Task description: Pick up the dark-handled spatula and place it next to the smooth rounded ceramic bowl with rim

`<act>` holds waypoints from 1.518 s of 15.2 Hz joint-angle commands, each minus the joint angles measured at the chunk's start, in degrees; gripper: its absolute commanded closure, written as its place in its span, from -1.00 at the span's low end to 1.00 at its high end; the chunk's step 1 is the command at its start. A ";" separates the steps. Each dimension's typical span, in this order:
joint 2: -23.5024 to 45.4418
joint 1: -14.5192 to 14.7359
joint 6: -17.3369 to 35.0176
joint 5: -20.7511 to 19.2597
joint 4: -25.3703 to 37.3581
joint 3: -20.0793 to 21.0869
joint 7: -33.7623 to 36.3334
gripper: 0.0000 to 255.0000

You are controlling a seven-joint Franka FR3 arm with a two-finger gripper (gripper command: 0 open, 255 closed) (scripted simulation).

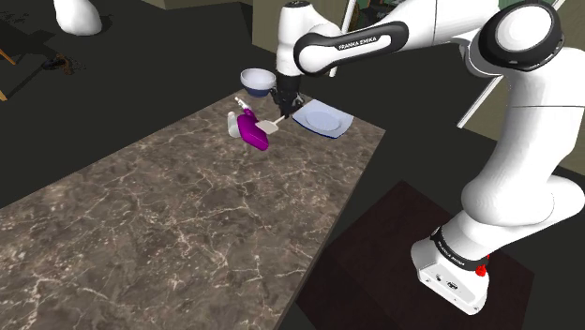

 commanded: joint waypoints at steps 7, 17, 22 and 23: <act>0.63 0.21 0.84 -0.56 -0.33 -0.43 0.30 1.00; -1.01 -0.19 -1.88 1.00 1.20 0.75 -0.62 -1.00; -2.30 -0.38 -4.43 2.27 2.89 1.65 -1.41 -1.00; -2.30 -0.38 -4.44 2.27 2.89 1.65 -1.41 -1.00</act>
